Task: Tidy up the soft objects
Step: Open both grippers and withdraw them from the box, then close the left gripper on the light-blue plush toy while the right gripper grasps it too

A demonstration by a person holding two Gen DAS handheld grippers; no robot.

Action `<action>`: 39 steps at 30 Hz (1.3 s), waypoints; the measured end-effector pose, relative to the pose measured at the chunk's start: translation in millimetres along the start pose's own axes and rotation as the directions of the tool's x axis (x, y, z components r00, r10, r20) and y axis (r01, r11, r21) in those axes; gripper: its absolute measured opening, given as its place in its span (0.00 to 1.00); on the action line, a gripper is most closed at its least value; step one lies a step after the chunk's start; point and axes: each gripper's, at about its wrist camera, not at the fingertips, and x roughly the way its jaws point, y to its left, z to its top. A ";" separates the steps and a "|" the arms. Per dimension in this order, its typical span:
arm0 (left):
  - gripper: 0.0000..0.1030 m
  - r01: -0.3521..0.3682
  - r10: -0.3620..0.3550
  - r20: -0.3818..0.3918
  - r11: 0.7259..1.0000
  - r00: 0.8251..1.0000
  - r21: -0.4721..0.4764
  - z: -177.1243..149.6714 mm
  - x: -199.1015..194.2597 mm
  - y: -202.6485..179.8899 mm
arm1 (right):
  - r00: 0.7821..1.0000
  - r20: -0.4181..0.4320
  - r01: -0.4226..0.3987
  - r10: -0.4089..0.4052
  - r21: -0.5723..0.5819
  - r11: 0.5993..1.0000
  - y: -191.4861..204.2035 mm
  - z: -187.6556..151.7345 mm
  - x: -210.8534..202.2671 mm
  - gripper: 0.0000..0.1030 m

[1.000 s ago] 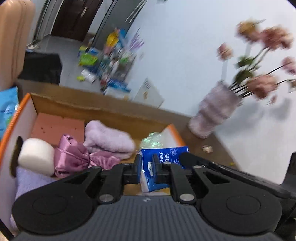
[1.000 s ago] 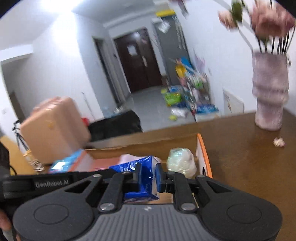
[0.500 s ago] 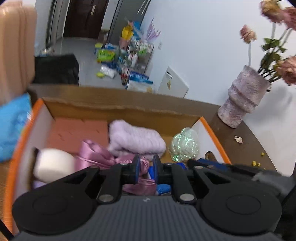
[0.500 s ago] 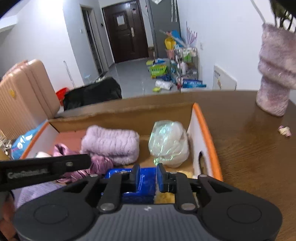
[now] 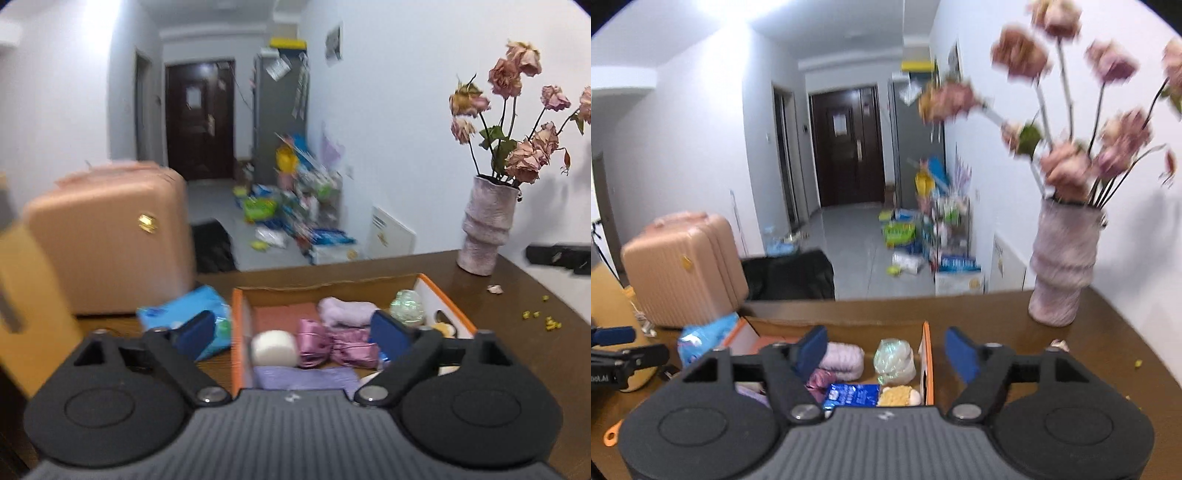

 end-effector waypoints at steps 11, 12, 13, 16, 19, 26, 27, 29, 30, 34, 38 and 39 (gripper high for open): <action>1.00 0.012 -0.004 0.193 0.999 0.981 -0.040 -69.1 -131.0 2.5 | 0.986 0.162 -0.013 0.027 -0.085 0.996 39.4 -73.1 -116.9 0.87; 1.00 0.007 0.004 0.200 0.999 0.980 -0.052 -81.1 -141.4 1.8 | 0.984 0.174 -0.015 0.031 -0.090 0.996 43.0 -84.9 -126.6 0.88; 1.00 0.007 0.005 0.211 0.999 0.977 -0.053 -93.7 -151.5 1.2 | 0.983 0.182 -0.022 0.040 -0.100 0.995 48.3 -98.9 -137.9 0.90; 1.00 -0.031 0.041 0.220 0.998 0.975 -0.049 -132.6 -175.6 -3.3 | 0.984 0.169 -0.034 0.053 -0.111 0.993 58.3 -140.5 -164.2 0.92; 1.00 -0.044 0.057 0.183 0.996 0.981 -0.077 -171.6 -195.1 -8.3 | 0.987 0.142 -0.053 0.072 -0.135 0.989 69.7 -184.3 -187.1 0.92; 1.00 -0.077 0.079 0.101 0.997 0.992 -0.025 -224.4 -206.5 -19.7 | 0.993 0.018 -0.114 0.114 -0.016 0.993 79.4 -248.0 -199.6 0.94; 1.00 -0.075 0.077 0.093 0.997 0.993 -0.023 -226.8 -203.5 -19.3 | 0.995 0.014 -0.103 0.104 -0.026 0.994 80.9 -250.6 -198.1 0.94; 1.00 -0.076 0.078 0.085 0.997 0.993 -0.028 -227.1 -195.9 -19.4 | 0.997 0.017 -0.068 0.069 -0.040 0.997 83.4 -250.1 -194.2 0.94; 1.00 -0.075 0.077 0.077 0.997 0.994 -0.031 -226.8 -191.0 -19.2 | 0.998 0.024 -0.061 0.062 -0.038 0.997 82.7 -249.1 -192.9 0.94; 1.00 -0.079 0.080 0.036 0.996 0.996 -0.028 -225.7 -170.8 -17.2 | 0.997 0.024 -0.067 0.067 0.011 0.998 75.8 -245.1 -181.6 0.94; 1.00 -0.076 0.076 0.010 0.996 0.997 -0.057 -221.0 -148.5 -11.8 | 0.998 -0.011 -0.060 0.060 0.031 0.998 70.1 -237.1 -155.2 0.94; 1.00 -0.073 0.074 0.006 0.995 0.997 -0.062 -219.2 -141.7 -10.9 | 0.998 -0.014 -0.056 0.056 0.040 0.998 68.6 -233.9 -147.1 0.94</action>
